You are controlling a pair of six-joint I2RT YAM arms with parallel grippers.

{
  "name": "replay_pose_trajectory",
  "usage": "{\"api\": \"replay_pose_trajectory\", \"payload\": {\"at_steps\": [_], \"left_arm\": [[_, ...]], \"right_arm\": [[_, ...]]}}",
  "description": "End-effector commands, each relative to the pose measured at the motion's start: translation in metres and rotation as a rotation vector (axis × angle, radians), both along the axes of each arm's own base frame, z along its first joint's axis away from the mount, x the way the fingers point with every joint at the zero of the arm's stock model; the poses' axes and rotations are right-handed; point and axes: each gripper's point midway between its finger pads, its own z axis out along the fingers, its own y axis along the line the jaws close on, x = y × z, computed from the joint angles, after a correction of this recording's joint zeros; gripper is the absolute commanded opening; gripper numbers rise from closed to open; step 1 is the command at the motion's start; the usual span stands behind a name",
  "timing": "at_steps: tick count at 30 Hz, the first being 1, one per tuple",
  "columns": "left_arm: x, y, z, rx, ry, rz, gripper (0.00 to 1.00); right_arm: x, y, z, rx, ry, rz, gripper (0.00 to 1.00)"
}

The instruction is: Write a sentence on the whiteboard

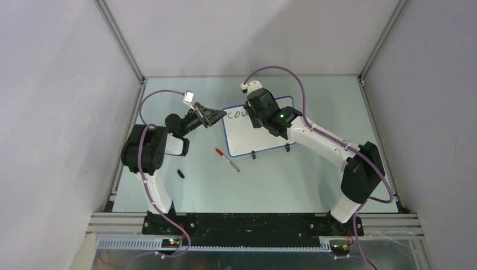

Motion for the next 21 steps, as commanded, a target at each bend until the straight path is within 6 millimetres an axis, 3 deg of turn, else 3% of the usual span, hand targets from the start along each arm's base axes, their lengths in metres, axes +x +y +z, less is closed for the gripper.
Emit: {"api": "replay_pose_trajectory", "payload": {"at_steps": [1, 21], "left_arm": [[-0.007, 0.0, 0.027, 0.006, -0.126, -0.004, 0.0], [-0.008, 0.0, 0.026, 0.007, -0.125, -0.005, 0.0]], "right_arm": [[0.002, -0.002, 0.01, -0.002, -0.034, -0.008, 0.0], [0.016, 0.007, 0.021, 0.017, -0.053, -0.009, 0.0]]}}
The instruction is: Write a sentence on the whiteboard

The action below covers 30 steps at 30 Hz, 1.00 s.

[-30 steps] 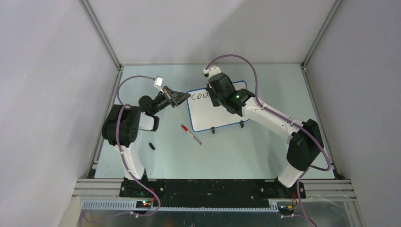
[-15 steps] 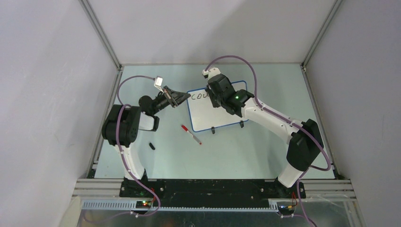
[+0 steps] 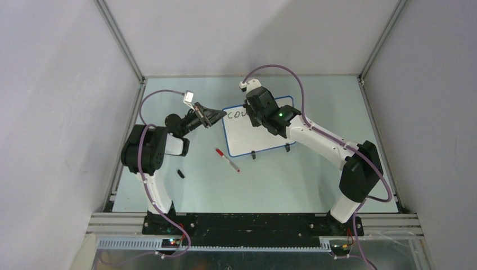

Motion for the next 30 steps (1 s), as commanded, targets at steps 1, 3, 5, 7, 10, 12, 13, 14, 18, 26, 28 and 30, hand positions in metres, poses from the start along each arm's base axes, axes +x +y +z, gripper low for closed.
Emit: {"api": "replay_pose_trajectory", "payload": {"at_steps": [1, 3, 5, 7, 10, 12, 13, 14, 18, 26, 28, 30], "left_arm": [[-0.0076, -0.0005, 0.0254, 0.006, -0.121, -0.007, 0.0], [-0.0078, -0.0004, 0.0256, 0.006, -0.122, -0.008, 0.0], [-0.0077, -0.0003, 0.0253, 0.007, -0.123, -0.008, 0.0], [-0.0074, -0.0001, 0.0255, 0.007, -0.123, -0.006, 0.0], [-0.0075, -0.0008, 0.0259, 0.007, -0.125, -0.008, 0.0], [-0.0076, -0.0007, 0.0255, 0.008, -0.125, -0.007, 0.0], [-0.0077, -0.0007, 0.0258, 0.007, -0.125, -0.007, 0.0], [-0.008, -0.0012, 0.0258, 0.007, -0.125, -0.009, 0.0], [-0.0077, -0.0011, 0.026, 0.007, -0.126, -0.008, 0.0], [-0.0073, -0.0007, 0.0258, 0.007, -0.125, -0.006, 0.0], [-0.0079, -0.001, 0.026, 0.007, -0.126, -0.008, 0.0], [-0.0078, -0.001, 0.0262, 0.008, -0.127, -0.008, 0.0]], "right_arm": [[0.0112, 0.0058, 0.0189, 0.019, -0.045, -0.001, 0.0], [0.0133, 0.0059, 0.0205, 0.018, -0.049, -0.005, 0.0], [0.0147, 0.0058, 0.021, 0.019, -0.05, -0.007, 0.0], [0.0157, 0.006, 0.022, 0.02, -0.052, -0.008, 0.0], [0.0156, 0.0075, 0.0226, 0.021, -0.051, -0.005, 0.0], [0.0168, 0.0058, 0.0226, 0.019, -0.052, -0.009, 0.0], [0.0167, 0.0054, 0.0235, 0.021, -0.053, -0.01, 0.0], [0.0168, 0.005, 0.0238, 0.022, -0.053, -0.012, 0.0], [0.0176, 0.0048, 0.0264, 0.027, -0.058, -0.014, 0.0], [0.0185, 0.0032, 0.0256, 0.023, -0.055, -0.016, 0.0], [0.0182, 0.0025, 0.0255, 0.022, -0.055, -0.019, 0.0], [0.0177, 0.0016, 0.0246, 0.021, -0.052, -0.019, 0.0]]}}
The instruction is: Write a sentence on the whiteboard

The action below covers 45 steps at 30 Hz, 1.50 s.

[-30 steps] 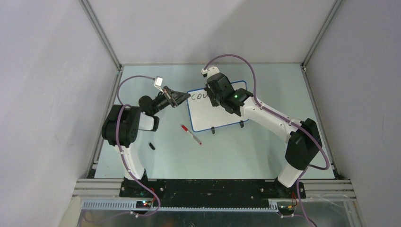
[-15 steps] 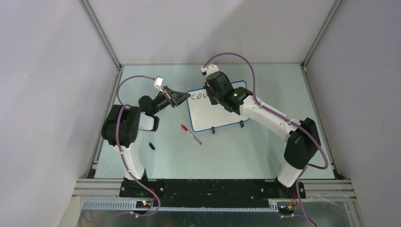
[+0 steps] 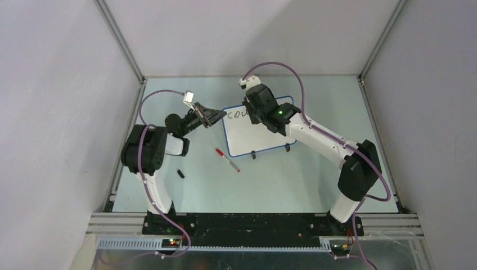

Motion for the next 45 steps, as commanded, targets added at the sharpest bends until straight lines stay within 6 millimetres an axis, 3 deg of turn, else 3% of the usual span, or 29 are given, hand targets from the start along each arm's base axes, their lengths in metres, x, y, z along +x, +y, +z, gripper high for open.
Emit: {"api": "replay_pose_trajectory", "payload": {"at_steps": [1, 22, 37, 45], "left_arm": [[-0.007, -0.001, 0.026, 0.004, -0.121, -0.007, 0.0], [-0.008, -0.001, 0.026, 0.004, -0.12, -0.009, 0.0], [-0.007, -0.002, 0.026, 0.003, -0.118, -0.011, 0.0], [-0.007, -0.002, 0.026, 0.003, -0.12, -0.01, 0.0]], "right_arm": [[0.01, -0.001, 0.016, 0.011, -0.04, -0.015, 0.0], [-0.008, -0.011, -0.01, -0.019, 0.009, -0.014, 0.0], [-0.004, -0.009, 0.006, 0.014, -0.016, -0.01, 0.0], [-0.002, -0.007, 0.004, 0.023, -0.009, -0.004, 0.0]]}}
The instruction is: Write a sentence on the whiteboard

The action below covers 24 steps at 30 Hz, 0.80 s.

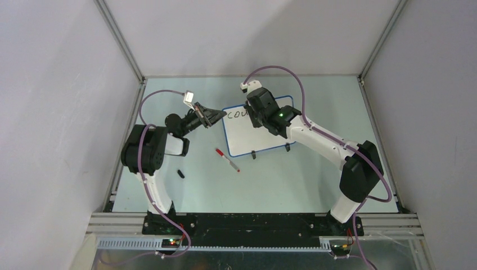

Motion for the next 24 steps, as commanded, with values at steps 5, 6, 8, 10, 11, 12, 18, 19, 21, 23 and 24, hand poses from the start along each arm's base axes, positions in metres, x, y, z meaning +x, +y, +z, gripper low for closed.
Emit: {"api": "replay_pose_trajectory", "payload": {"at_steps": [5, 6, 8, 10, 11, 12, 18, 19, 21, 23, 24], "left_arm": [[-0.007, -0.003, 0.027, -0.002, -0.121, -0.018, 0.0], [-0.008, -0.003, 0.027, -0.001, -0.121, -0.021, 0.0], [-0.009, -0.004, 0.027, -0.001, -0.119, -0.022, 0.0], [-0.008, -0.004, 0.027, -0.001, -0.12, -0.022, 0.0], [-0.008, -0.004, 0.027, -0.001, -0.12, -0.024, 0.0], [-0.008, -0.004, 0.027, -0.001, -0.119, -0.023, 0.0], [-0.01, -0.004, 0.027, 0.0, -0.122, -0.024, 0.0], [-0.01, -0.004, 0.027, 0.0, -0.121, -0.023, 0.0], [-0.009, -0.004, 0.028, -0.001, -0.121, -0.024, 0.0], [-0.008, -0.004, 0.027, -0.001, -0.122, -0.023, 0.0], [-0.009, -0.004, 0.028, -0.001, -0.122, -0.024, 0.0]], "right_arm": [[0.007, 0.003, 0.02, 0.051, -0.039, 0.003, 0.0], [0.008, 0.003, 0.021, 0.046, -0.04, -0.002, 0.0], [0.009, 0.002, 0.02, 0.043, -0.034, -0.007, 0.0], [0.009, 0.003, 0.02, 0.043, -0.038, -0.003, 0.0], [0.01, 0.003, 0.019, 0.041, -0.038, -0.005, 0.0], [0.011, 0.002, 0.019, 0.042, -0.036, -0.009, 0.0], [0.014, 0.003, 0.022, 0.042, -0.04, -0.007, 0.0], [0.014, 0.004, 0.024, 0.047, -0.043, -0.004, 0.0], [0.016, 0.004, 0.027, 0.047, -0.048, -0.003, 0.0], [0.016, 0.003, 0.03, 0.044, -0.052, -0.007, 0.0], [0.016, 0.003, 0.03, 0.046, -0.053, -0.007, 0.0]]}}
